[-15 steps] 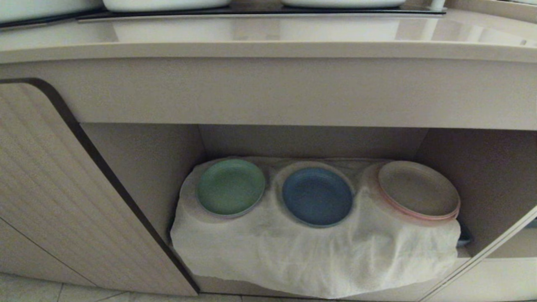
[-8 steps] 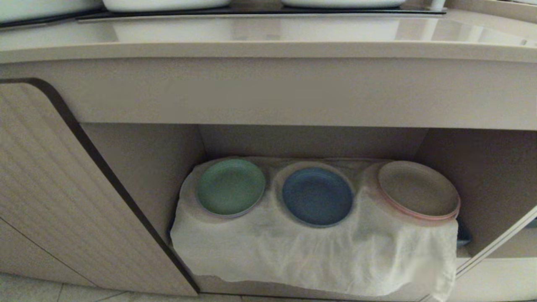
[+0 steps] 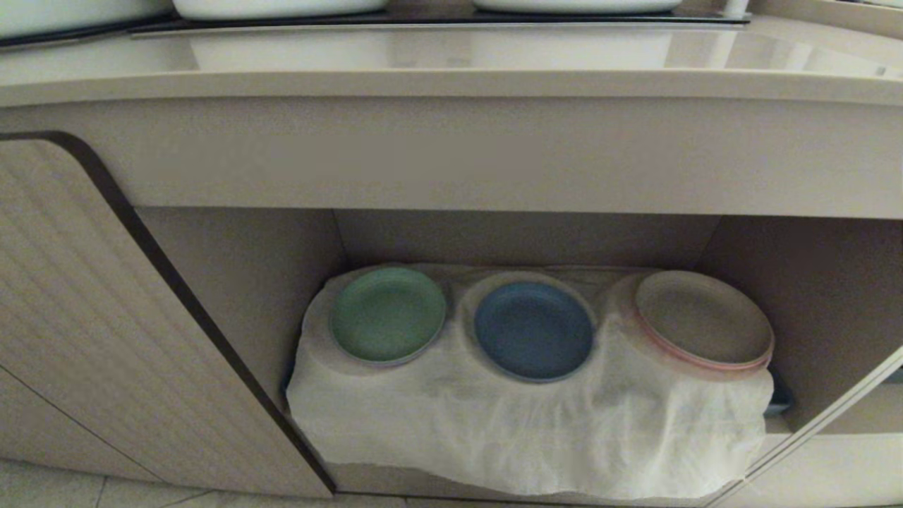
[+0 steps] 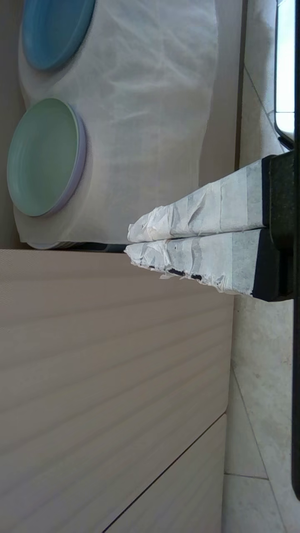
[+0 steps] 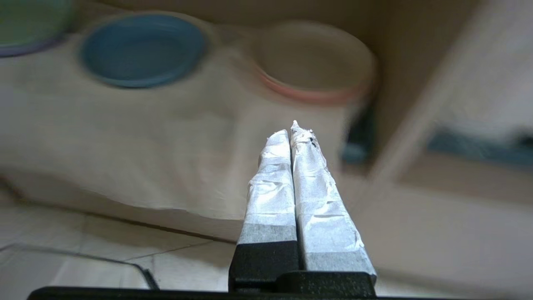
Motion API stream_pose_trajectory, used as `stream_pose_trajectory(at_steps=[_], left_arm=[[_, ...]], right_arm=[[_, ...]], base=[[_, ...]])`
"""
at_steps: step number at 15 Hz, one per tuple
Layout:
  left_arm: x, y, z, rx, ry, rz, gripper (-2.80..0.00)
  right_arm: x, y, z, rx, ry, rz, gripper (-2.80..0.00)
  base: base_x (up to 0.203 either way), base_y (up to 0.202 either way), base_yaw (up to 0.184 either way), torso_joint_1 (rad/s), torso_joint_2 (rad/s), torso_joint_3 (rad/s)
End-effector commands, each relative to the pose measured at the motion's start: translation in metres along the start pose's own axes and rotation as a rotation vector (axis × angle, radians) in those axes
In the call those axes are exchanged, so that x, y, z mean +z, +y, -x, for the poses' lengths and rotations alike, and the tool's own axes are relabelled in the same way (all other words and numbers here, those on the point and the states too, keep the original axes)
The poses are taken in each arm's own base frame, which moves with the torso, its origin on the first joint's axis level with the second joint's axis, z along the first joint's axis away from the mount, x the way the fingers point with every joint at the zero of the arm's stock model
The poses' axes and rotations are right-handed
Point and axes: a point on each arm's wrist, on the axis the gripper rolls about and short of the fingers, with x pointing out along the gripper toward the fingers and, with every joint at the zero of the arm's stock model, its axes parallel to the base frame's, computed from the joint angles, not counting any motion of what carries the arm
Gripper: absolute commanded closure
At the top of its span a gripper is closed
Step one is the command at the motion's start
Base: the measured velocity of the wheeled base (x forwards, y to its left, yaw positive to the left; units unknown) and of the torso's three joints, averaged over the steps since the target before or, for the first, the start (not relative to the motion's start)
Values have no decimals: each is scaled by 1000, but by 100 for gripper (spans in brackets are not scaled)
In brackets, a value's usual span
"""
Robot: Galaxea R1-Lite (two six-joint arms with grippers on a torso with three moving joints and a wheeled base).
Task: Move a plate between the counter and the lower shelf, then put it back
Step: Pick up the plate in the cupboard
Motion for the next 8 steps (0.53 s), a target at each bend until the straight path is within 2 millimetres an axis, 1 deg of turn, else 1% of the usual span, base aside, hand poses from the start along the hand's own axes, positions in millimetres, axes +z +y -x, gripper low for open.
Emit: stream_pose_trajectory(at_steps=[1,3,5,8], left_arm=[[0,0,0,0,0,0,0],[0,0,0,0,0,2,0],[0,0,0,0,0,0,0],[0,0,0,0,0,1,0]], right_arm=[[10,0,-14,101,38,43,0],[16,1,-24,231,59,97,0],[23,2,-34,367,82,116,0],[28,1,-50,487,155,115,0]], base=[[0,0,0,0,0,0],[0,0,0,0,0,0],[0,0,0,0,0,0],[0,0,0,0,0,0]])
